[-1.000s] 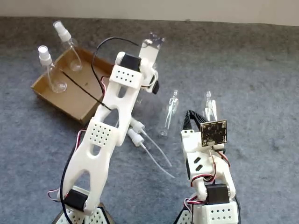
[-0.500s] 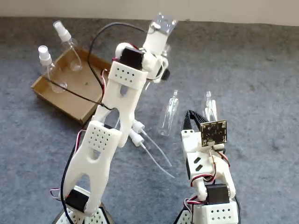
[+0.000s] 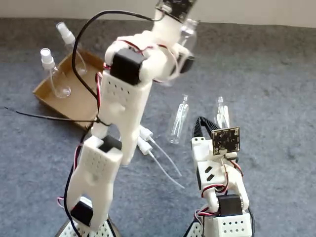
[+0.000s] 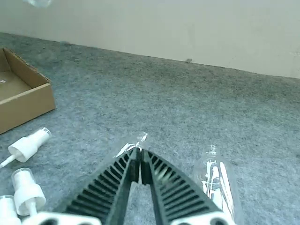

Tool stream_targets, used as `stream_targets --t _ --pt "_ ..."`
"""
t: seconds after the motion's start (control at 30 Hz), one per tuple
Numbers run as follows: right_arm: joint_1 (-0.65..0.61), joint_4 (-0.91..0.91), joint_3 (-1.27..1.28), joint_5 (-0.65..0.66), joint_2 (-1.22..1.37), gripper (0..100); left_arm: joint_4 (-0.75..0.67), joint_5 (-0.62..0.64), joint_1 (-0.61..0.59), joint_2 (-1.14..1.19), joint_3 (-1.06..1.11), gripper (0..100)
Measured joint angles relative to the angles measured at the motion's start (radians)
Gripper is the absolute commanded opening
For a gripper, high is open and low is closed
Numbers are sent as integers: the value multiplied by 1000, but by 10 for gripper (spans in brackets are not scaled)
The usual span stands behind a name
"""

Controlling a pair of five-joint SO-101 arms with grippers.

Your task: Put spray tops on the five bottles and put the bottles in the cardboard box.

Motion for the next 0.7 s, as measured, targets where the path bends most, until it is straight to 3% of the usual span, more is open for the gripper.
stream_targets --t 0.53,0.7 --pt "0 0 0 0 0 5 2 0 43 -285 0 140" --pt "0 0 0 0 0 5 2 0 40 -430 123 140"
